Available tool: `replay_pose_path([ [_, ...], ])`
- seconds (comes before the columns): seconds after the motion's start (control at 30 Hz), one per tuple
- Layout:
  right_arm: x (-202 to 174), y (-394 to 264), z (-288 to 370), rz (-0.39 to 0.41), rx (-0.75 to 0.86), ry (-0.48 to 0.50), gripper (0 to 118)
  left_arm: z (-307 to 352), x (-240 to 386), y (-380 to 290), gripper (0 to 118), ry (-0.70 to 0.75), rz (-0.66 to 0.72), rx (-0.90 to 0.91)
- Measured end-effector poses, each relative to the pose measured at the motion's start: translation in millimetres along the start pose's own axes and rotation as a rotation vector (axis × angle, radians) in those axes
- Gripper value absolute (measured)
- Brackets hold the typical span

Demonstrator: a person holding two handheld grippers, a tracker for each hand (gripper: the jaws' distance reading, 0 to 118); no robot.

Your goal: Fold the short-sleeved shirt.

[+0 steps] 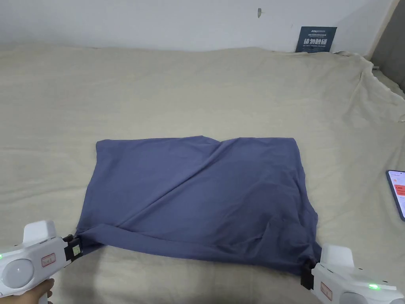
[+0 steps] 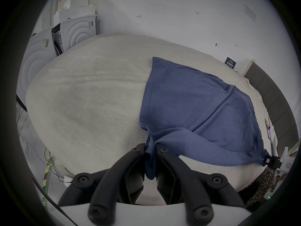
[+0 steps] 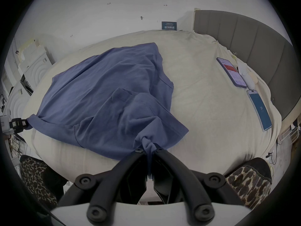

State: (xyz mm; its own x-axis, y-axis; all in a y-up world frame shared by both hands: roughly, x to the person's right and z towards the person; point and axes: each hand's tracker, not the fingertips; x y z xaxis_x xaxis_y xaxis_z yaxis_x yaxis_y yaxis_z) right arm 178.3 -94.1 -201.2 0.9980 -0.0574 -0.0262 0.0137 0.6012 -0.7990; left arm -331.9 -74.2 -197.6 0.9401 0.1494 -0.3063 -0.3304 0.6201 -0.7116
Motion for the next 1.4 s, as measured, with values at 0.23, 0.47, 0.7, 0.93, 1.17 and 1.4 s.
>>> replay_pose_path([
  [0.23,14,39,29,0.009,0.141,0.016,2,3,-1,17,11,-0.018,-0.022,0.026],
  [0.47,20,109,18,0.06,0.241,0.029,2,0,8,59,11,-0.032,-0.077,0.063],
  [0.7,10,166,-33,0.079,0.218,0.01,2,-35,28,101,11,-0.031,-0.132,0.057],
  [0.93,2,188,-99,0.084,0.108,-0.038,2,-106,41,129,11,-0.01,-0.176,-0.017],
  [1.17,-1,188,-151,0.063,-0.001,-0.058,2,-160,44,124,11,0.039,-0.184,-0.105],
  [1.4,-9,175,-152,0.054,-0.022,-0.087,45,-144,40,133,37,0.023,-0.142,-0.126],
])
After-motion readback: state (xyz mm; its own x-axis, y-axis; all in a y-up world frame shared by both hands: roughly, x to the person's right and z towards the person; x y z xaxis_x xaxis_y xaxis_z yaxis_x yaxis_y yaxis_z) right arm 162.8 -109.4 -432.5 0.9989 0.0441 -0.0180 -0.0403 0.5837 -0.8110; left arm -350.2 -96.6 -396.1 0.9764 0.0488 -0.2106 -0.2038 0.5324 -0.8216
